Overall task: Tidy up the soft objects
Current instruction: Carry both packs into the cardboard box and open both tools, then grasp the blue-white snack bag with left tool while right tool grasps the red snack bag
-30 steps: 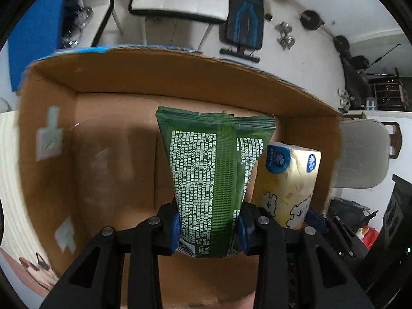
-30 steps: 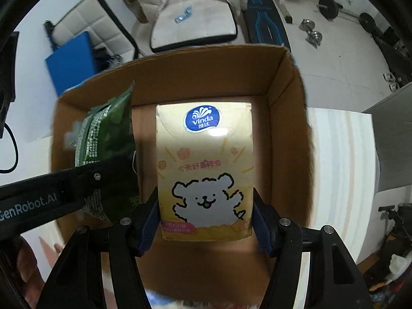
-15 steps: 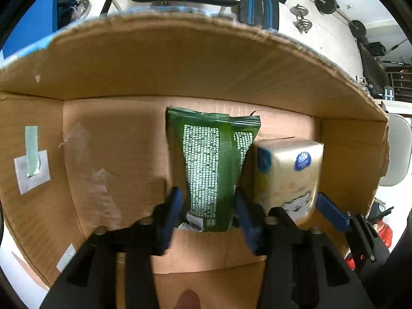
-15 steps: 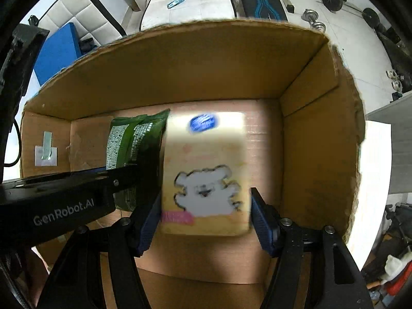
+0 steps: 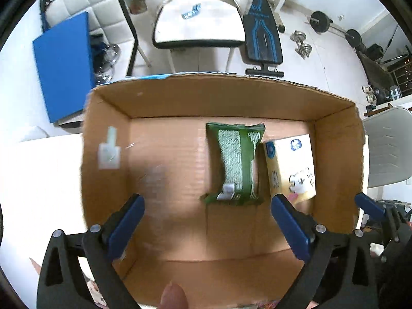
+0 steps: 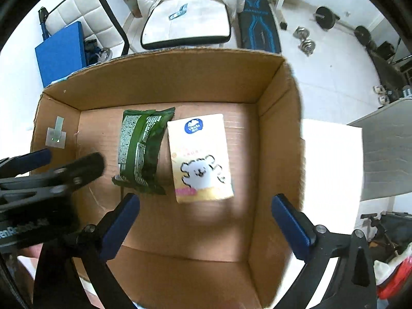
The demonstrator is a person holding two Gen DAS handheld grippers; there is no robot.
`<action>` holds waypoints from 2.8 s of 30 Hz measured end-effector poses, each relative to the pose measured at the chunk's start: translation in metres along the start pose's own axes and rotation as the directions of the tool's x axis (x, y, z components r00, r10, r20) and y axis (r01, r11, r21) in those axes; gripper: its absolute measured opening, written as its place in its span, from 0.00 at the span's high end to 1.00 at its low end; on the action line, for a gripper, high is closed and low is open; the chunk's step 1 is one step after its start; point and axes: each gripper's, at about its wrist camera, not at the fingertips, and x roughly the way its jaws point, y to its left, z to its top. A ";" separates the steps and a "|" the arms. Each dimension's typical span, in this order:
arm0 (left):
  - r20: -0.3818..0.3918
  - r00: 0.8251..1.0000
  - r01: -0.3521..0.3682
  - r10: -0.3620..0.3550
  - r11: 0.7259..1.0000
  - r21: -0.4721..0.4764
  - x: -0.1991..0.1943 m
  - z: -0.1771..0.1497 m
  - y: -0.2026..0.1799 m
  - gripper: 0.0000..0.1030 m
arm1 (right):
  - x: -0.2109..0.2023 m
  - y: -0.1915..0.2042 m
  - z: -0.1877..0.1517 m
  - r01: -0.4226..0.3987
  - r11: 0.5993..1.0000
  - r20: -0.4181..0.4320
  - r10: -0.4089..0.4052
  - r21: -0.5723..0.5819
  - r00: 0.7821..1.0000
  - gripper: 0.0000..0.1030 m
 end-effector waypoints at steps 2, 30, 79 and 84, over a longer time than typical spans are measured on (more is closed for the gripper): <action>0.021 1.000 -0.012 0.012 1.000 -0.004 -0.008 -0.004 -0.001 0.02 | -0.008 0.004 -0.008 0.007 1.000 0.020 -0.007 0.002 1.000 0.00; 0.080 0.985 -0.167 0.151 0.951 0.260 -0.015 -0.211 -0.028 0.02 | -0.056 -0.034 -0.222 -0.050 0.995 0.015 0.049 0.082 0.999 0.00; -0.315 0.948 0.017 -0.032 0.999 -0.051 0.178 -0.328 -0.005 0.56 | 0.087 0.015 -0.351 -0.005 0.998 -0.308 0.022 0.055 0.951 0.53; -0.233 0.965 0.106 -0.119 0.992 -0.064 0.128 -0.321 -0.011 0.56 | 0.050 0.033 -0.347 -0.095 0.994 -0.279 0.105 0.049 0.955 0.54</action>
